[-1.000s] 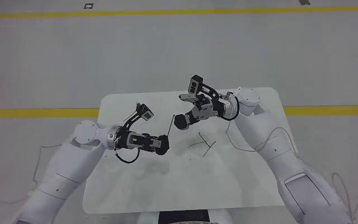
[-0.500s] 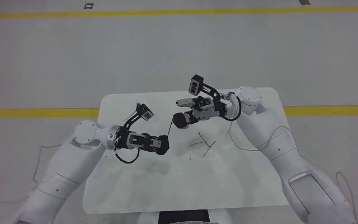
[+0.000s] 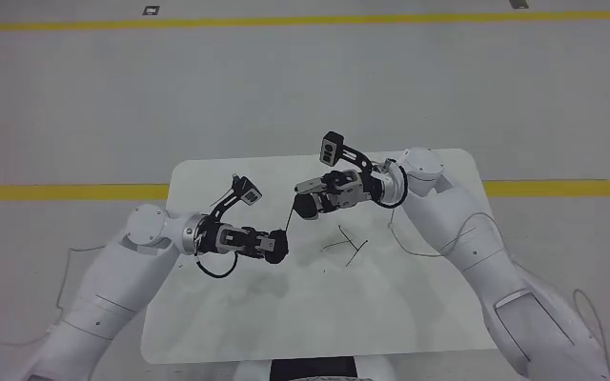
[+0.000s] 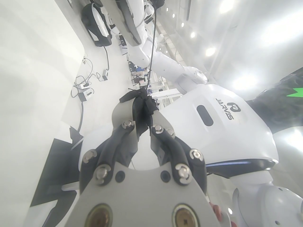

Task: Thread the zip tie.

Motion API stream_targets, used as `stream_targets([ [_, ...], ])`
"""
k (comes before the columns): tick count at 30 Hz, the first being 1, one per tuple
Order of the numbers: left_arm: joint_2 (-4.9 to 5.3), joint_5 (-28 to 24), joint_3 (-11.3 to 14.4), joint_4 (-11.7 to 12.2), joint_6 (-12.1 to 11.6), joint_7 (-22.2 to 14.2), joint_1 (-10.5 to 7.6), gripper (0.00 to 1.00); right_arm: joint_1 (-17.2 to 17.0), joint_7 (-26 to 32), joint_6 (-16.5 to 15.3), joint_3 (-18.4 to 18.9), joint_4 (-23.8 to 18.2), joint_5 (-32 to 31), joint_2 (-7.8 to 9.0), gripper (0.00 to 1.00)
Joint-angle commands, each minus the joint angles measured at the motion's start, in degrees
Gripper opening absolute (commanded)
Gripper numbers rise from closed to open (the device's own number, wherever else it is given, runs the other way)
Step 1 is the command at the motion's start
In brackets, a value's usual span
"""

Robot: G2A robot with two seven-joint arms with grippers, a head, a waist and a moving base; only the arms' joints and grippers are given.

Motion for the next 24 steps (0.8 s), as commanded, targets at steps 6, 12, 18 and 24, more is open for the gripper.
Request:
stream_targets([
  [6,0.0,0.0,0.0,0.0,0.0,0.0,0.0,0.0,0.5,0.0,-0.7,-0.6,0.9,-0.2,-0.03,0.24],
  [12,0.0,0.0,0.0,0.0,0.0,0.0,0.0,0.0,0.8,0.0,-1.0,-0.8,1.4,-0.5,-0.15,0.2],
  [18,0.0,0.0,0.0,0.0,0.0,0.0,0.0,0.0,1.0,0.0,-1.1,-0.7,1.5,-0.9,-0.23,0.2],
  [24,0.0,0.0,0.0,0.0,0.0,0.0,0.0,0.0,1.0,0.0,-1.3,-0.5,1.4,-1.0,-0.27,0.16],
])
